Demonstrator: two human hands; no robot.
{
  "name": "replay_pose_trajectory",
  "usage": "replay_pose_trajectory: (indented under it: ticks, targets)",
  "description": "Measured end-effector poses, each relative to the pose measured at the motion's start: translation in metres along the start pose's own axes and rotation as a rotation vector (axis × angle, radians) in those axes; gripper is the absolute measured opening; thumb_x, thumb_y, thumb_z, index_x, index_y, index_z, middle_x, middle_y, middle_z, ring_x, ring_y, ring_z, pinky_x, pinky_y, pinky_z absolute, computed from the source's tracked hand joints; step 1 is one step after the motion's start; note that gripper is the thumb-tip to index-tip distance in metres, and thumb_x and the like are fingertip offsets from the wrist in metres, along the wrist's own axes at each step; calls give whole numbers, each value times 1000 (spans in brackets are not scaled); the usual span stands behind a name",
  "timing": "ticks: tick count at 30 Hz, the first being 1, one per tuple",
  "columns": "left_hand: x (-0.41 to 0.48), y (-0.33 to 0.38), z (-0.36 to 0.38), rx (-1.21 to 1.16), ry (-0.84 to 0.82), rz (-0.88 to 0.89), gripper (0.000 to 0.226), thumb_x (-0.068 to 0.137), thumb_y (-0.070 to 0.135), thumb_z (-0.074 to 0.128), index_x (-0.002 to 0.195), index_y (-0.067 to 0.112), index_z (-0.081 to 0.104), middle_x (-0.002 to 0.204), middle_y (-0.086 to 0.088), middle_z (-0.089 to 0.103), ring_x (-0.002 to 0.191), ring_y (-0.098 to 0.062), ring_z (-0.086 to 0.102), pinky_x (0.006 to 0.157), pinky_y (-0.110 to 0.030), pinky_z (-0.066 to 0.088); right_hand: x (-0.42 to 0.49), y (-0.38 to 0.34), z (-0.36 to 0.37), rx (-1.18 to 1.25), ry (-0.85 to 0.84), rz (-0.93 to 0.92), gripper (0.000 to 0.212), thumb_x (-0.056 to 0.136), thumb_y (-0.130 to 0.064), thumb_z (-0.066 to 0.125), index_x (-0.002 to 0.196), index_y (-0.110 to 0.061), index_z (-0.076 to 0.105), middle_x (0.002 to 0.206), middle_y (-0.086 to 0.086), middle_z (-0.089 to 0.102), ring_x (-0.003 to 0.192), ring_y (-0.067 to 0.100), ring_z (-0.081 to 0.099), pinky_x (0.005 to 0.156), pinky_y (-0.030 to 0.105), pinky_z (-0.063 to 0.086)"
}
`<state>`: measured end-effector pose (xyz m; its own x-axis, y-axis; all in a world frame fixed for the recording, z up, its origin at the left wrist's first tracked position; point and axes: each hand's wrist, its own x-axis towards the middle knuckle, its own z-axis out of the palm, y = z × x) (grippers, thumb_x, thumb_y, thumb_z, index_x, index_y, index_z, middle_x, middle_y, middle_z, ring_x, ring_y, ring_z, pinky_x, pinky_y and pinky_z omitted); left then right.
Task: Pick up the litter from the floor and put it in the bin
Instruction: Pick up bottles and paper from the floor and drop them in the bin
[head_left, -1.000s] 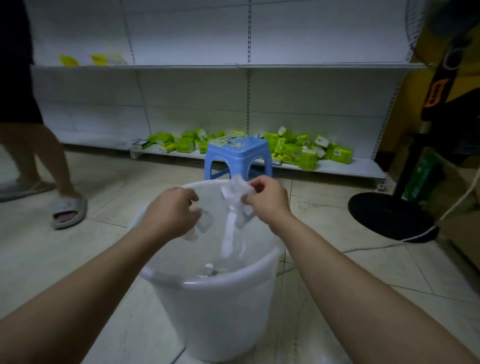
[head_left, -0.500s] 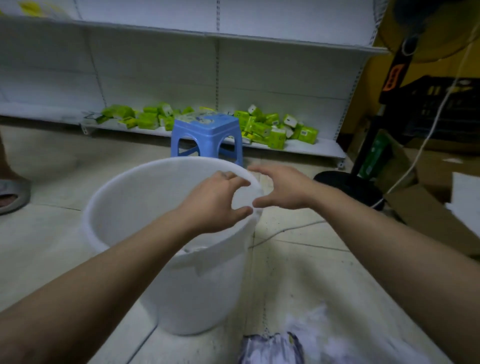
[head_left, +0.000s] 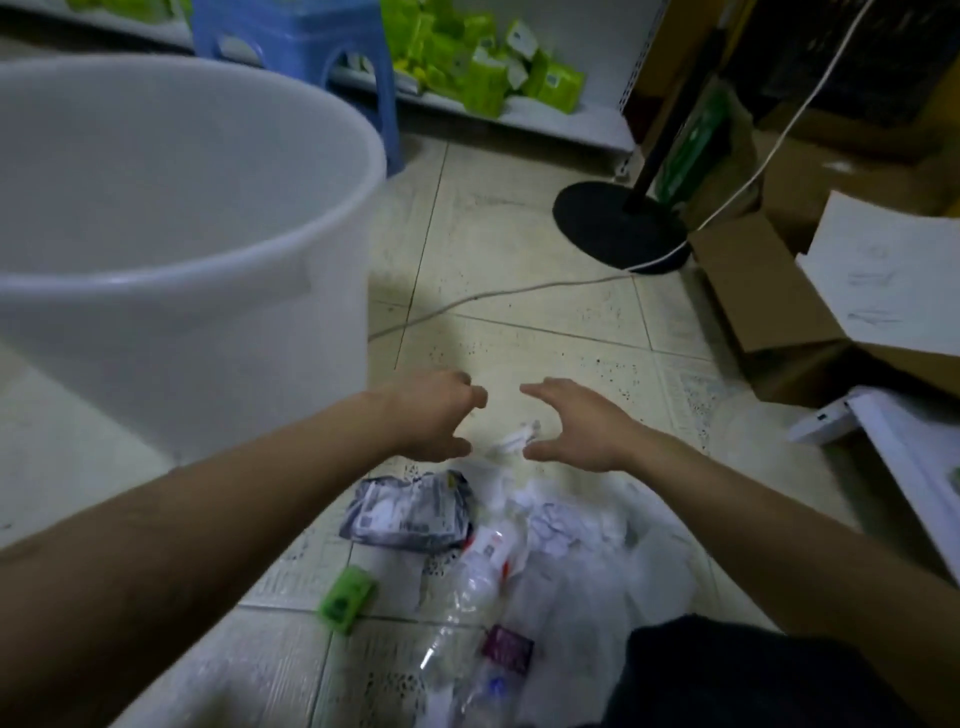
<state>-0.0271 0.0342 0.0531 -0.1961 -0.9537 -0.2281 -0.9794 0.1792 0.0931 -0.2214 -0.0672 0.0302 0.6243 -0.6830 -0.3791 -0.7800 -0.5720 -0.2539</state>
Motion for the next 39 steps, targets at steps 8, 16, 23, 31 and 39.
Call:
replay_pose_trajectory:
  ticks: [8, 16, 23, 31, 39]
  targets:
    - [-12, 5, 119, -73, -224, -211, 76, 81, 63, 50, 145, 40, 14, 132, -11, 47, 111, -32, 53, 78, -39, 45, 19, 12, 92, 50, -141, -13, 68, 81, -43, 65, 143, -31, 39, 152, 9, 35, 136, 28, 37, 109, 43, 36]
    - [-18, 7, 169, -180, -151, -442, 72, 88, 57, 45, 144, 47, 0, 139, -13, 41, 120, -35, 42, 84, -46, 47, 64, 8, 120, 9, -76, 247, 97, 76, -56, 67, 150, -38, 7, 158, 23, -12, 144, 44, 12, 111, 54, 25]
    - [-16, -11, 171, -272, -10, -514, 50, 96, 33, 40, 141, 48, 24, 114, -10, 50, 103, -29, 52, 71, -39, 49, 96, 8, 135, -65, -62, 244, 89, 72, -58, 71, 142, -19, 32, 146, 25, 30, 128, 43, 37, 101, 43, 38]
    - [-13, -30, 120, -395, 144, -516, 41, 92, 31, 47, 132, 41, 46, 84, -3, 51, 71, -25, 53, 58, -31, 40, 83, -3, 125, 125, 119, -6, 20, 77, -2, 60, 93, -7, 71, 91, 13, 72, 86, 28, 66, 63, 22, 37]
    - [18, -36, 11, -419, 313, -373, 45, 85, 8, 54, 122, 33, 62, 77, 0, 53, 70, -20, 52, 62, -27, 38, 59, -15, 5, 339, 406, -45, 16, 76, 6, 54, 74, 4, 70, 78, 16, 63, 71, 27, 55, 59, 32, 37]
